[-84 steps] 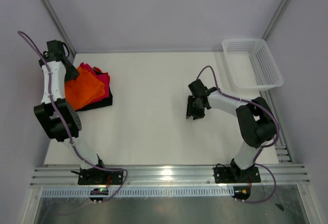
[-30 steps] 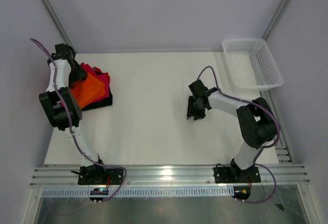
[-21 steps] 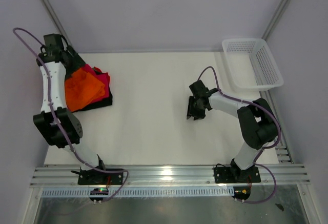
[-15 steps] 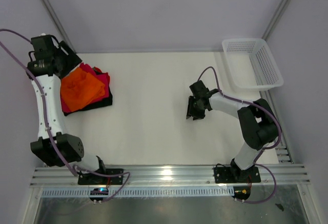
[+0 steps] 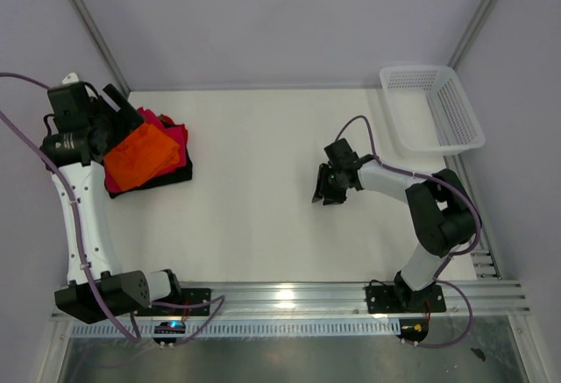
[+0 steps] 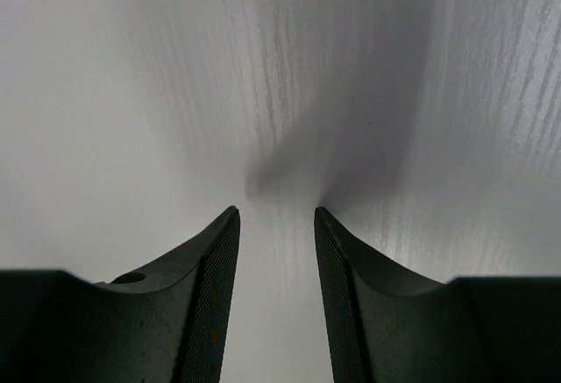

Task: Fold and stack the t-shirts
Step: Put the neatly folded tshirt into the corner of the board with the left arm

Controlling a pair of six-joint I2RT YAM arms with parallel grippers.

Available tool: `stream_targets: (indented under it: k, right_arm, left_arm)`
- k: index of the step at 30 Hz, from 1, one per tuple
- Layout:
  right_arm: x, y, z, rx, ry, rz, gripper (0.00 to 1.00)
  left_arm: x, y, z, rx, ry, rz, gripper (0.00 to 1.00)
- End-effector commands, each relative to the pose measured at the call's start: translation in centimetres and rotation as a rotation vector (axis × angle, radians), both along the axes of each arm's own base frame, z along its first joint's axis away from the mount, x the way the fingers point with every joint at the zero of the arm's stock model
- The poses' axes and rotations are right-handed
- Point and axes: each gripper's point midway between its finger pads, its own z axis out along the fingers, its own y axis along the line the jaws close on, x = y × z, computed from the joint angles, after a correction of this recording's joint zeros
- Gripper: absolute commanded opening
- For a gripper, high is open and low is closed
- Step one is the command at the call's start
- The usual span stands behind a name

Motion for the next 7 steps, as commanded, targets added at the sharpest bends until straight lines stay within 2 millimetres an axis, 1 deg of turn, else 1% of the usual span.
stream_targets:
  k: [1, 4, 5, 7]
  right_arm:
    - [-2.3, -0.5, -2.5, -0.031, 0.080, 0.003, 0.45]
    - [-2.8, -0.4, -2.6, -0.021, 0.084, -0.002, 0.44]
    - [-3.3, -0.5, -2.8, -0.021, 0.094, -0.002, 0.44]
    - [-3.5, -0.5, -2.9, -0.017, 0.094, -0.001, 0.44]
  left_arm:
    - [-0.5, 0.3, 0.4, 0.019, 0.003, 0.006, 0.82]
    - [-0.8, 0.3, 0.3, 0.020, 0.006, 0.014, 0.81]
    - [-1.0, 0.4, 0.1, 0.020, 0.012, 0.019, 0.81]
    - [-1.3, 0.7, -0.3, 0.031, 0.037, 0.033, 0.80]
